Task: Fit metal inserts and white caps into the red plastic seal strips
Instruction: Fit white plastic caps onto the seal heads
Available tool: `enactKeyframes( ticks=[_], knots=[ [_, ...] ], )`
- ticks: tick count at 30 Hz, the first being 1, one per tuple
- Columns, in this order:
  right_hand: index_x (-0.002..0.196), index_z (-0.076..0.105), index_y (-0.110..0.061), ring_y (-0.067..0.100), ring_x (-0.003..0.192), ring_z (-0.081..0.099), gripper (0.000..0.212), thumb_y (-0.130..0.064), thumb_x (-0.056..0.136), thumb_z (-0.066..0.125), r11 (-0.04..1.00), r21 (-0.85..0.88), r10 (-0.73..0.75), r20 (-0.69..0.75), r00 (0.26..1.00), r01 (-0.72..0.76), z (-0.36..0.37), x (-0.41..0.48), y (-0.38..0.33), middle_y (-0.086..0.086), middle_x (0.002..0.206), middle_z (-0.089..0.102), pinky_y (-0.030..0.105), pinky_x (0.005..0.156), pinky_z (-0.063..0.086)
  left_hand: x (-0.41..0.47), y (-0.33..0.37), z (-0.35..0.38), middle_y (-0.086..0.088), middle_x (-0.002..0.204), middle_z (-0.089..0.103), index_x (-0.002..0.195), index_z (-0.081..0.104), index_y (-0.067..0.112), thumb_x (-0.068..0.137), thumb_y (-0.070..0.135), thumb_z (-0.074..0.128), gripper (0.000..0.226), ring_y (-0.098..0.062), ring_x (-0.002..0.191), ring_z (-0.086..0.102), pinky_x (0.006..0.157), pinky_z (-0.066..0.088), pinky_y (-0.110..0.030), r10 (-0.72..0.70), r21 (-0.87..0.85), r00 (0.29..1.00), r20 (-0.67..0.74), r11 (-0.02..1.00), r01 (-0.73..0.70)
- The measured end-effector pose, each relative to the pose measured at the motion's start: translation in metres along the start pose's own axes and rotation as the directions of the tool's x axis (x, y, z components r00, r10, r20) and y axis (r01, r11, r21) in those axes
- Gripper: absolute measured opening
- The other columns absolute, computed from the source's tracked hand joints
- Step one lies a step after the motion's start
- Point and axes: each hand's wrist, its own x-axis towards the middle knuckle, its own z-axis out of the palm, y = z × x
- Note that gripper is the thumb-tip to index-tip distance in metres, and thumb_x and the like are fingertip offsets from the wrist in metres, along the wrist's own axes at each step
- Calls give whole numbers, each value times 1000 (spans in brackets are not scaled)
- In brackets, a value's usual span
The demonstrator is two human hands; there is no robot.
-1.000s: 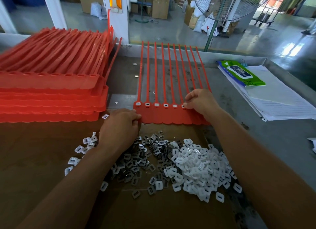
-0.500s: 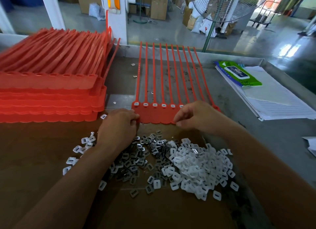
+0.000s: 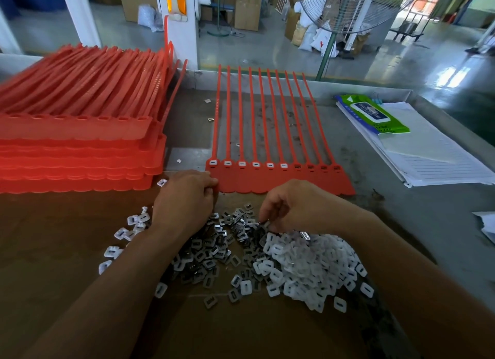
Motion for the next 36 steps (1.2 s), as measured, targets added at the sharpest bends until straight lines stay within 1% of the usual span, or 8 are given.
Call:
enactKeyframes(
  ticks=[12,19,22,24,27,32,34,36],
  knots=[
    [71,62,-34,-12,57,54,29,-7,77,70,1000,-18,3,4,1000,-3,1,-4,0,-15,68,60,3,54,41,1,1,0,-2,120,61,109,65,15,84,9,52,29,-18,112,54,95,36,-26,11,14,1000,-2,1000,-11],
    [77,63,-26,-4,64,58,16,-12,79,70,1000,20,-1,-30,1000,2,-5,-7,2,-9,74,64,16,67,51,1,1,0,-1,121,60,109,65,15,84,10,51,29,-17,112,53,95,36,-26,12,18,1000,1,1000,-12],
    [80,65,-24,-8,61,56,14,-10,82,66,999,35,-22,-45,999,24,-7,-9,2,-11,71,63,9,63,47,1,0,0,-2,122,60,109,65,15,84,10,52,29,-18,113,53,96,36,-26,11,17,1000,4,1000,-11],
    [80,66,-25,-8,61,55,13,-12,82,66,999,26,-17,-95,995,20,-10,-9,3,-11,70,63,7,62,45,0,0,0,-2,123,59,110,65,15,84,10,51,29,-18,113,53,96,36,-27,11,18,1000,7,1000,-11],
    [77,63,-25,-2,68,57,12,-15,80,68,998,65,40,-258,965,-24,-17,-4,12,-10,74,63,12,63,43,0,1,0,-1,122,60,108,66,15,84,10,52,28,-17,113,53,96,36,-26,10,7,1000,-8,1000,-9],
    [74,60,-21,3,71,52,14,-10,81,67,989,76,147,-526,838,-126,-34,17,37,-10,72,57,15,63,39,0,1,0,0,121,60,108,66,15,84,10,52,27,-16,112,54,95,36,-26,12,6,1000,-14,1000,-12],
    [76,59,-21,2,70,50,14,-10,83,64,983,76,180,-578,796,-167,-39,26,46,-9,74,56,17,63,37,0,1,-1,-1,121,60,108,66,15,84,10,52,28,-16,112,54,95,36,-25,13,5,1000,-12,1000,-13],
    [77,58,-21,7,78,51,13,-11,85,62,974,79,216,-582,784,-210,-43,34,53,-5,81,57,23,72,39,0,1,-1,-1,121,60,108,66,15,84,9,52,28,-16,112,54,95,36,-25,15,2,1000,-12,1000,-15]
  ],
)
